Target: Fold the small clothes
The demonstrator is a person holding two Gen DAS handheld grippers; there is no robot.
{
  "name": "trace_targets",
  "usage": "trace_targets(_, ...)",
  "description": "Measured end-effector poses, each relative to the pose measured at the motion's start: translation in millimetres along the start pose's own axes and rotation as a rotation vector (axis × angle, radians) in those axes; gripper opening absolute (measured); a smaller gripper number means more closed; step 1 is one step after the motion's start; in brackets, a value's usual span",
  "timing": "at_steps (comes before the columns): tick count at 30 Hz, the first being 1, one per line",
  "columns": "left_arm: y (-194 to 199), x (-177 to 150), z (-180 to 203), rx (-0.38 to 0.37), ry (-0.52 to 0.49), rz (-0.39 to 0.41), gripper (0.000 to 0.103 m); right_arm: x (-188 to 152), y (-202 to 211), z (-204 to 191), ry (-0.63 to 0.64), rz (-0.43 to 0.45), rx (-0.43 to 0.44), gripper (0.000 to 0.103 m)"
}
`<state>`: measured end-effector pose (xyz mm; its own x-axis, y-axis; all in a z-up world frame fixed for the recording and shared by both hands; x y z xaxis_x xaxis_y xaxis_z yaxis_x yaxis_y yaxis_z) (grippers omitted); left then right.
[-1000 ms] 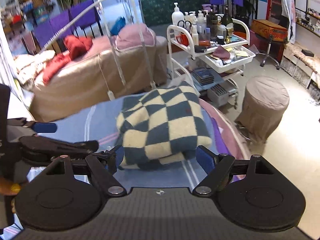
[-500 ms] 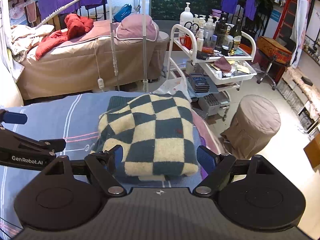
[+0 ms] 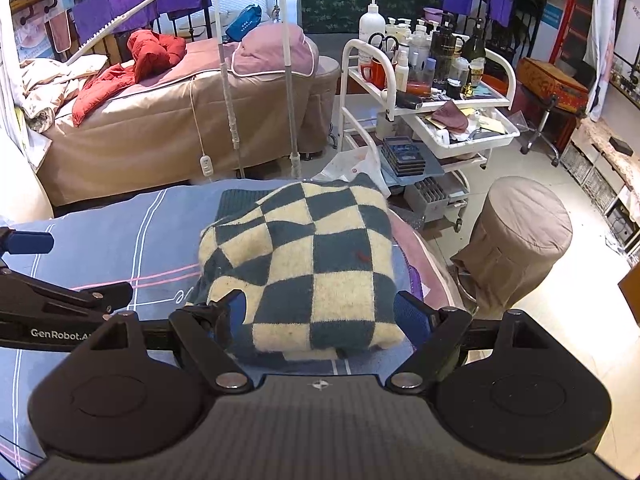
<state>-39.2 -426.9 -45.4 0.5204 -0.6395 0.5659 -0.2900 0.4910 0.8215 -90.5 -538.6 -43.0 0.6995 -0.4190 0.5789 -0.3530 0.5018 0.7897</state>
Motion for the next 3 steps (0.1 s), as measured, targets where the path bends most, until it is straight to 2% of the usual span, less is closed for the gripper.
trace_targets(3, -0.9, 0.7, 2.5, -0.019, -0.001, -0.020, 0.101, -0.6, -1.1, 0.5, -0.008, -0.007, 0.001, 0.103)
Point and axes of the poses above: each gripper's, at about its wrist camera, not at the fingertips, and y roughly against the way its jaws point, z to its right, x to its top, the point moved 8 cm from there along -y, roughly the way its jaws point, and after that the axes turned 11 degrees about -x, right-handed, at the moved point
